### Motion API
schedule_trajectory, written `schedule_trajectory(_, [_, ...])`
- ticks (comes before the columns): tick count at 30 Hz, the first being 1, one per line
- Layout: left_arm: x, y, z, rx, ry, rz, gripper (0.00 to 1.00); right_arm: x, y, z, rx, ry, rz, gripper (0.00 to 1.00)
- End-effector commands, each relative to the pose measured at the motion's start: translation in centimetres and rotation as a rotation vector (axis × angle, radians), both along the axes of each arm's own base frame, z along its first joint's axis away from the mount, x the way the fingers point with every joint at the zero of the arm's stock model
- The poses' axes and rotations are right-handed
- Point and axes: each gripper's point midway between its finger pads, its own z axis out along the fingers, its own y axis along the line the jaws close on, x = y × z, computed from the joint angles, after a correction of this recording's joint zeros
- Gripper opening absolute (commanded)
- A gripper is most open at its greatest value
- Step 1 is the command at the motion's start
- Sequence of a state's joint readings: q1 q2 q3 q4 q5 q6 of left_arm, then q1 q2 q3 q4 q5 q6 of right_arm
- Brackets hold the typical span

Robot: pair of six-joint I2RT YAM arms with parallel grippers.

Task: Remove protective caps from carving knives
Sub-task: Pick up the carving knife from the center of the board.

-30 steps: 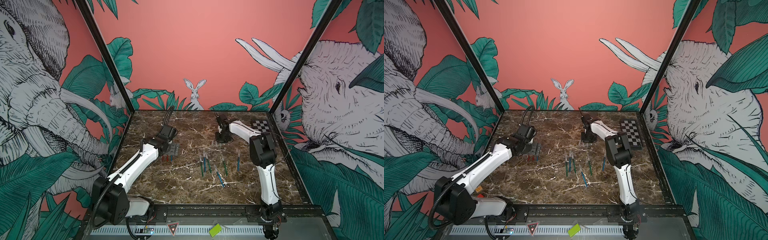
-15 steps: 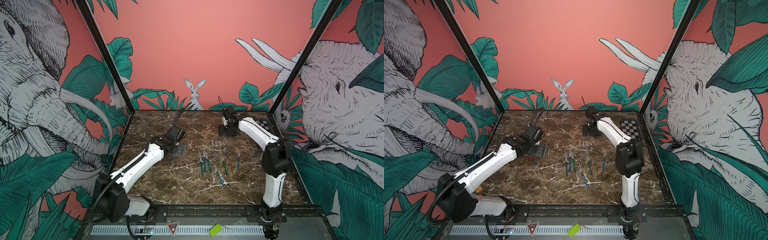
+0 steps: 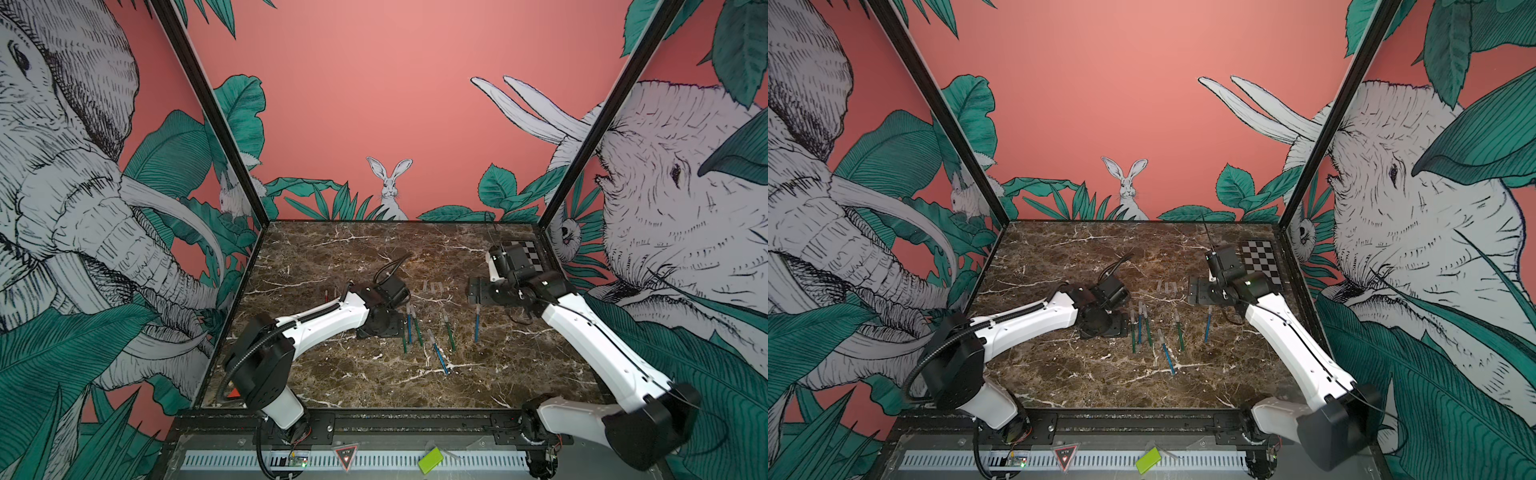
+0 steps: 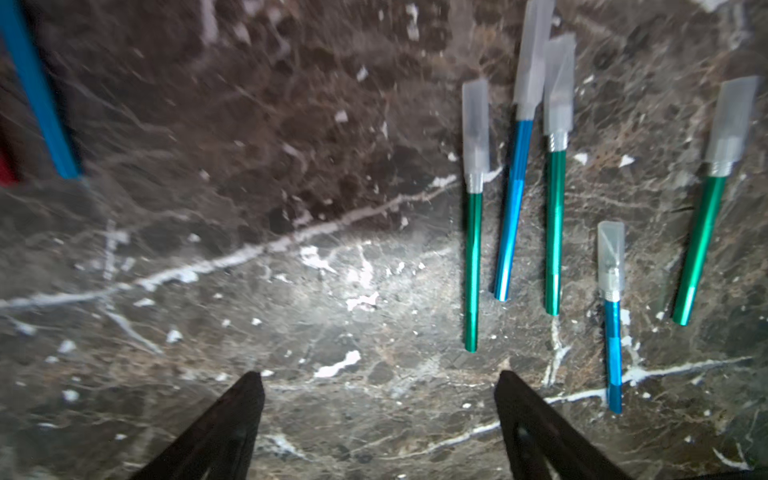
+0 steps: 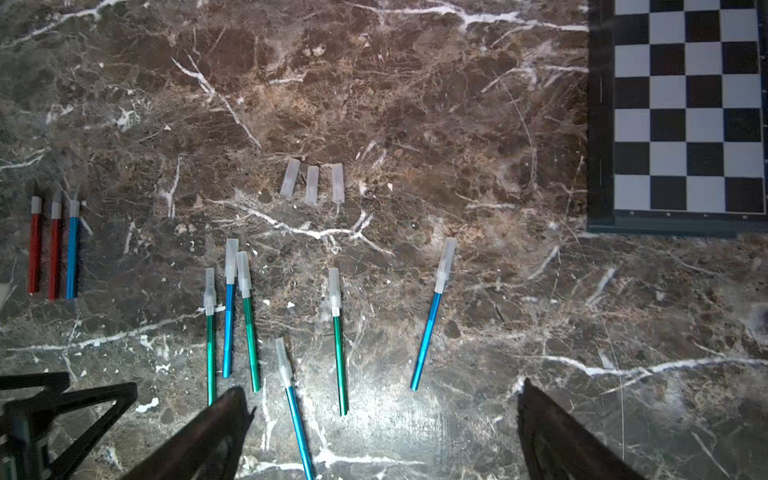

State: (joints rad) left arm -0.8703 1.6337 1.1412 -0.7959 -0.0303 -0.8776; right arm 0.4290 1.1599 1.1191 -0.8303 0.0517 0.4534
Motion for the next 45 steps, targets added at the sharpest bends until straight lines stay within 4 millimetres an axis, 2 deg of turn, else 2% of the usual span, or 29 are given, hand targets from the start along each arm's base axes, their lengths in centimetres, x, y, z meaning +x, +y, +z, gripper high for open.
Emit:
schedule_trajectory(1, [-0.4, -1.4, -0.3, -0.009, 0.036, 0.090, 0.86, -2.2, -0.8, -0.3, 0.005, -0.019, -0.010, 0.98])
schedule_trajectory(6, [-0.6, -2.0, -1.9, 0.036, 0.049, 0.110, 0.82, -5.5, -1.1, -1.5, 0.034, -0.009, 0.009, 0.98])
schedule_trajectory(14, [-0.4, -3.4, -2.9, 0.076, 0.046, 0.102, 0.72, -7.5, -1.7, -2.1, 0.030, -0.008, 0.027, 0.98])
schedule_trajectory(24, [-0.5, -3.4, -3.9, 0.140, 0.048, 0.097, 0.53, -7.9, -1.7, -1.3, 0.046, -0.032, 0.023, 0.98])
schedule_trajectory(36, [-0.6, -4.1, -5.4, 0.137, 0.055, 0.091, 0.43, -8.1, -1.2, -0.5, 0.073, -0.046, 0.034, 0.98])
schedule_trajectory(45, [-0.8, -3.4, -6.4, 0.164, 0.055, 0.087, 0.33, -8.1, -0.7, -0.2, 0.084, -0.050, 0.040, 0.98])
